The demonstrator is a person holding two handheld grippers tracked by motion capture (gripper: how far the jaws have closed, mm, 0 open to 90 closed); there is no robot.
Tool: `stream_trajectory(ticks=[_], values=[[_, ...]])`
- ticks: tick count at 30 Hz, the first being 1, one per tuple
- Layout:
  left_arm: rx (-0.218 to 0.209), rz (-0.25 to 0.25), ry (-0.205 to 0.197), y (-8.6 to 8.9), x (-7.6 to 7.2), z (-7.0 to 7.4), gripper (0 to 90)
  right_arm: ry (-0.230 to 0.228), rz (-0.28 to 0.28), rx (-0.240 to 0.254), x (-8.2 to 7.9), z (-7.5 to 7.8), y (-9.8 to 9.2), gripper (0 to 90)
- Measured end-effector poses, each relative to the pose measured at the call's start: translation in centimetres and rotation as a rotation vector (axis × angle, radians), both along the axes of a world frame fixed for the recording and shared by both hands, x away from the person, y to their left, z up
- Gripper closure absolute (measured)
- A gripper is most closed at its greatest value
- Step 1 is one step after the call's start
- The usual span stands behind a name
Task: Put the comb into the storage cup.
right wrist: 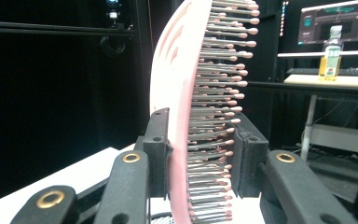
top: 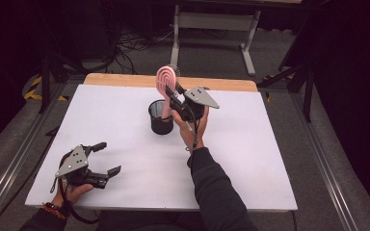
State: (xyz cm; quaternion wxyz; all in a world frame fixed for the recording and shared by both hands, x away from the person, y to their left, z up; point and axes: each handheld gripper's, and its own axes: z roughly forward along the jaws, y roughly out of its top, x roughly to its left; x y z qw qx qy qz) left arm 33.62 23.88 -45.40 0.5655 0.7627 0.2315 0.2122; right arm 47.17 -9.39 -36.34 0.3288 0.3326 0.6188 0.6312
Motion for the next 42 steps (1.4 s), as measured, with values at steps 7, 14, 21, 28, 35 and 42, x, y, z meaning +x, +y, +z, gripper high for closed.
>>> stream_trajectory(ticks=[7, 14, 21, 28, 35, 42], values=[[0.007, 0.004, -0.003, -0.1, 0.0, 0.0, 6.7, 0.051, 0.014, 0.005, 0.1, -2.0, -0.2, 64.6], [0.010, 0.010, -0.004, -0.1, 0.0, 0.0, 7.0, 0.071, 0.019, 0.021, -0.2, -3.3, -0.4, 64.4], [0.011, 0.009, 0.004, -0.2, 0.1, -0.1, 7.0, 0.070, 0.019, 0.018, -0.4, -3.4, -0.6, 63.7], [0.014, 0.006, 0.005, -0.3, 0.1, -0.2, 7.0, 0.080, 0.007, 0.003, -0.3, -3.8, -1.0, 61.7], [0.014, 0.008, 0.006, -0.2, 0.1, -0.2, 7.6, 0.086, 0.005, -0.006, -0.2, -3.8, -1.0, 54.5], [0.021, 0.007, 0.007, -0.3, 0.1, -0.2, 7.7, 0.079, -0.004, -0.045, -0.2, -3.7, -0.9, 46.7]])
